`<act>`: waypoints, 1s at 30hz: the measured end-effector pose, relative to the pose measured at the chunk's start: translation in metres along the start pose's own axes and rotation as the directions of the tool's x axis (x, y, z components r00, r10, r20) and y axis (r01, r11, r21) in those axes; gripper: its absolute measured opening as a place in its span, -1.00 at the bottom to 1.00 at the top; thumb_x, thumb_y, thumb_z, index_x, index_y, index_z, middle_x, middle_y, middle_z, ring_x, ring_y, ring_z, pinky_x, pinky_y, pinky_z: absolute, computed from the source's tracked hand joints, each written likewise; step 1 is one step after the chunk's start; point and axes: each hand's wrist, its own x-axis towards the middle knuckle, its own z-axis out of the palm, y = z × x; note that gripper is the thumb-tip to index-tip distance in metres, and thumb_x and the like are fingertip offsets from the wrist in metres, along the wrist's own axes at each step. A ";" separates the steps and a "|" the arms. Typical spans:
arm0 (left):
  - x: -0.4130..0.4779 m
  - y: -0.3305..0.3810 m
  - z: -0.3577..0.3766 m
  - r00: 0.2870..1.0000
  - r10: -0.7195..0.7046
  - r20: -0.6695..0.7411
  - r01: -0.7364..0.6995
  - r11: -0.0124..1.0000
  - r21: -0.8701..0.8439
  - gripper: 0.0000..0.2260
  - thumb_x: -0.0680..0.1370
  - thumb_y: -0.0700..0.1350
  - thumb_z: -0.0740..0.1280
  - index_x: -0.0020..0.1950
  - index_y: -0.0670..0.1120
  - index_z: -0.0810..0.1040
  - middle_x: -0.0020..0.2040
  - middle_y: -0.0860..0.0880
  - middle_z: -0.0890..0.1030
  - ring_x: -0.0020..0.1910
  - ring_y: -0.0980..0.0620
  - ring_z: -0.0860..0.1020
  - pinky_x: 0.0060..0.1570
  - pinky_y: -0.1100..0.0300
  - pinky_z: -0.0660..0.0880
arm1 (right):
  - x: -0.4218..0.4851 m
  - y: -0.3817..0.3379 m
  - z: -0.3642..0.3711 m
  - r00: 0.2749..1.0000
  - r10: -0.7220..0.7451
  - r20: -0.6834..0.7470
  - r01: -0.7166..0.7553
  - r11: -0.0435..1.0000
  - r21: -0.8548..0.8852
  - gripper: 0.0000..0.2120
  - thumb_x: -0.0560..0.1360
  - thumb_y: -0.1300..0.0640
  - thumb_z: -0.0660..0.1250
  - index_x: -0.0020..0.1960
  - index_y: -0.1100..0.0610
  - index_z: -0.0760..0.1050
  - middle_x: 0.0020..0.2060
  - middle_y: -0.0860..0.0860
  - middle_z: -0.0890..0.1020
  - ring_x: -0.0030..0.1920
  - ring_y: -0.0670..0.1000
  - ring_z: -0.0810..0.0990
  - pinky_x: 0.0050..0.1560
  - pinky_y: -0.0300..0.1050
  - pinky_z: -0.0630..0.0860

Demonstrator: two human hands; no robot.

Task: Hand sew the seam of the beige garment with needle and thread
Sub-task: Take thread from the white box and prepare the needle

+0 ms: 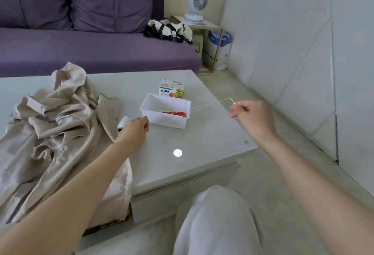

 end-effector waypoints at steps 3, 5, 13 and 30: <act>-0.001 -0.006 -0.001 1.000 -0.009 0.001 0.009 1.000 0.010 -0.81 0.50 -0.39 0.14 -0.19 -0.13 0.36 -0.22 -0.02 0.40 -0.19 -0.06 0.37 -0.28 0.18 0.19 | -0.003 0.009 -0.004 0.999 0.028 -0.017 -0.028 0.999 -0.022 -0.76 0.50 0.17 0.18 -0.17 -0.03 0.59 -0.31 -0.15 0.65 -0.31 -0.15 0.48 -0.35 -0.20 0.30; 0.000 -0.011 -0.002 1.000 -0.025 0.011 0.025 1.000 0.007 -0.83 0.51 -0.37 0.16 -0.18 -0.13 0.38 -0.20 -0.05 0.40 -0.17 -0.13 0.43 -0.17 0.09 0.36 | -0.003 0.015 -0.005 0.998 0.050 -0.022 -0.051 0.998 -0.028 -0.76 0.50 0.17 0.18 -0.16 -0.02 0.60 -0.32 -0.16 0.64 -0.26 -0.11 0.51 -0.31 -0.21 0.33; -0.003 -0.022 -0.009 0.993 -0.114 -0.007 0.114 0.991 0.064 -0.90 0.57 -0.28 0.16 -0.02 -0.23 0.46 0.00 -0.23 0.52 0.01 -0.20 0.47 -0.01 -0.01 0.42 | -0.011 0.036 -0.005 0.989 0.140 -0.038 -0.140 0.990 -0.016 -0.77 0.52 0.17 0.18 -0.15 -0.04 0.57 -0.31 -0.17 0.63 -0.29 -0.11 0.50 -0.32 -0.20 0.33; -0.009 0.062 -0.012 0.997 0.043 0.068 -0.037 0.996 -0.087 -0.69 0.55 -0.32 0.15 0.22 -0.12 0.53 0.20 -0.04 0.53 0.08 -0.04 0.51 0.02 0.23 0.39 | -0.031 0.020 0.012 0.998 0.062 0.024 -0.064 0.994 0.092 -0.77 0.50 0.17 0.20 -0.17 -0.05 0.59 -0.33 -0.20 0.65 -0.48 -0.20 0.42 -0.35 -0.20 0.27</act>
